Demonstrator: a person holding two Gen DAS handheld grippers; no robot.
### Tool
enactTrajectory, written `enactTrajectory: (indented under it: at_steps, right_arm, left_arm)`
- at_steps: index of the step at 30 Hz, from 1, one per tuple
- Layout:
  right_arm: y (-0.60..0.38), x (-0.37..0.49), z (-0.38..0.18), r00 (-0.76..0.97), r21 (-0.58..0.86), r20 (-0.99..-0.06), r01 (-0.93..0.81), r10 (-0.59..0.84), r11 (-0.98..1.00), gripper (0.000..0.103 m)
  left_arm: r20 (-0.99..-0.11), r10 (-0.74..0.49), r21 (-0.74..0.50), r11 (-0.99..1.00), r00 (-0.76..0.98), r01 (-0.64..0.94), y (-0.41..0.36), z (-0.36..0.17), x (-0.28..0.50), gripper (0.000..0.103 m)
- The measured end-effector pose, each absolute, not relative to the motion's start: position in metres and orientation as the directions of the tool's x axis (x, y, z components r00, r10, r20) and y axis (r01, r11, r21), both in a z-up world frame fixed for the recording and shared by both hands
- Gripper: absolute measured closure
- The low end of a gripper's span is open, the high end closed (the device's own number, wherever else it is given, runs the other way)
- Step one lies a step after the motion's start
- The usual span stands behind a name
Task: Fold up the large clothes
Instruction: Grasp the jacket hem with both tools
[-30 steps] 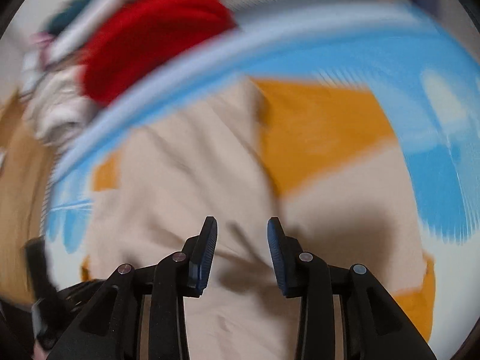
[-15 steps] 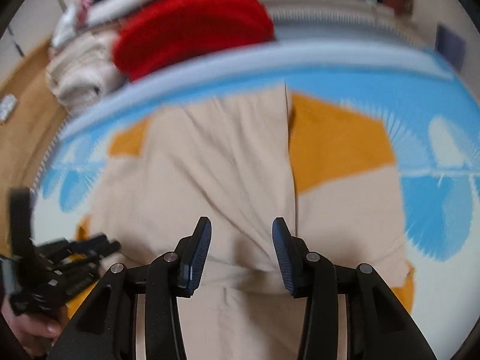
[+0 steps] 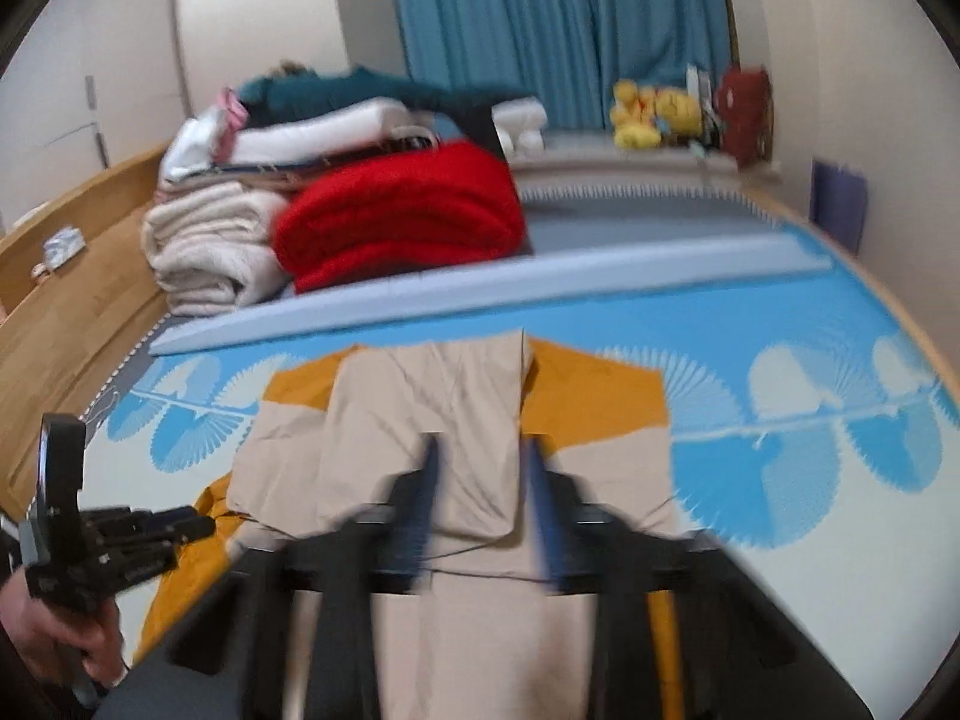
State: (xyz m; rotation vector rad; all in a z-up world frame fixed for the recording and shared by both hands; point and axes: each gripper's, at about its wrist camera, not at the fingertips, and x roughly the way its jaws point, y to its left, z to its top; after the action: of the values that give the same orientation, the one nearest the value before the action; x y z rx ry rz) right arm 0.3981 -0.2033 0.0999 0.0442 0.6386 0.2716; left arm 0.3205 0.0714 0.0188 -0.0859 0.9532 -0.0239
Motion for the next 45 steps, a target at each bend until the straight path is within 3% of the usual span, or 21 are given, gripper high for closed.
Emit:
enactTrajectory:
  at_steps: [7,11,15,18,21,23,26,29,31,37,39,40,41,42,45]
  right_arm:
    - [-0.275,0.293,0.179,0.856,0.201,-0.447,-0.187,0.26,0.961,0.09]
    - [-0.313,0.24,0.171,0.836,0.223,-0.493,-0.145,0.24,0.964,0.089]
    - [-0.349,0.202,0.114,0.745,0.284,-0.629,-0.048,0.224,0.958,0.085]
    - [-0.364,0.192,0.052,0.626,0.25,-0.761,0.041,0.17,0.967,0.083]
    - [-0.373,0.196,0.0,0.479,0.219,-0.866,0.104,0.144,0.97,0.081]
    - [-0.381,0.199,-0.026,0.414,0.252,-0.892,0.116,0.184,0.961,0.074]
    - [-0.391,0.197,-0.059,0.335,0.202,-0.933,0.185,0.132,0.962,0.069]
    - [-0.387,0.199,-0.081,0.289,0.174,-0.951,0.196,0.113,0.965,0.065]
    - [-0.382,0.2,-0.095,0.244,0.152,-0.964,0.188,0.104,0.97,0.063]
    - [-0.362,0.203,-0.121,0.159,0.034,-0.987,0.144,0.011,0.989,0.06]
    - [-0.356,0.2,-0.119,0.172,-0.005,-0.985,0.119,-0.025,0.993,0.069]
    - [-0.354,0.199,-0.119,0.178,-0.009,-0.984,0.106,-0.028,0.994,0.078]
    - [-0.353,0.198,-0.117,0.186,-0.006,-0.982,0.097,-0.024,0.995,0.094]
    - [-0.353,0.197,-0.115,0.195,0.009,-0.981,0.091,-0.009,0.996,0.098]
    - [-0.364,0.194,-0.102,0.229,0.017,-0.973,0.113,-0.01,0.994,0.1]
  left_arm:
    - [-0.724,-0.107,-0.18,0.983,0.682,-0.037,0.129,0.096,0.236,0.094]
    - [-0.731,-0.083,-0.159,0.986,0.678,-0.05,0.16,0.092,0.173,0.094]
    - [-0.802,-0.069,-0.195,0.969,0.594,-0.15,0.194,0.052,0.136,0.094]
    - [-0.863,-0.096,-0.262,0.925,0.497,-0.276,0.213,0.025,0.13,0.096]
    - [-0.893,-0.109,-0.265,0.911,0.436,-0.316,0.208,-0.012,0.13,0.086]
    - [-0.921,-0.079,-0.225,0.907,0.381,-0.357,0.205,-0.038,0.129,0.09]
    - [-0.913,-0.11,-0.278,0.873,0.393,-0.401,0.208,-0.075,0.121,0.075]
    - [-0.958,-0.064,-0.205,0.835,0.281,-0.51,0.22,-0.101,0.126,0.071]
    - [-0.963,-0.027,-0.174,0.824,0.27,-0.539,0.228,-0.107,0.126,0.057]
    - [-0.977,-0.05,-0.152,0.844,0.206,-0.514,0.218,-0.131,0.13,0.056]
    - [-0.985,-0.022,-0.103,0.871,0.172,-0.481,0.208,-0.14,0.131,0.062]
    - [-0.986,0.009,-0.071,0.883,0.168,-0.464,0.203,-0.14,0.132,0.075]
    - [-0.984,0.038,-0.043,0.895,0.173,-0.444,0.198,-0.138,0.131,0.086]
    - [-0.982,0.034,-0.05,0.903,0.186,-0.426,0.193,-0.136,0.129,0.097]
    - [-0.972,0.025,-0.074,0.911,0.233,-0.405,0.182,-0.118,0.118,0.099]
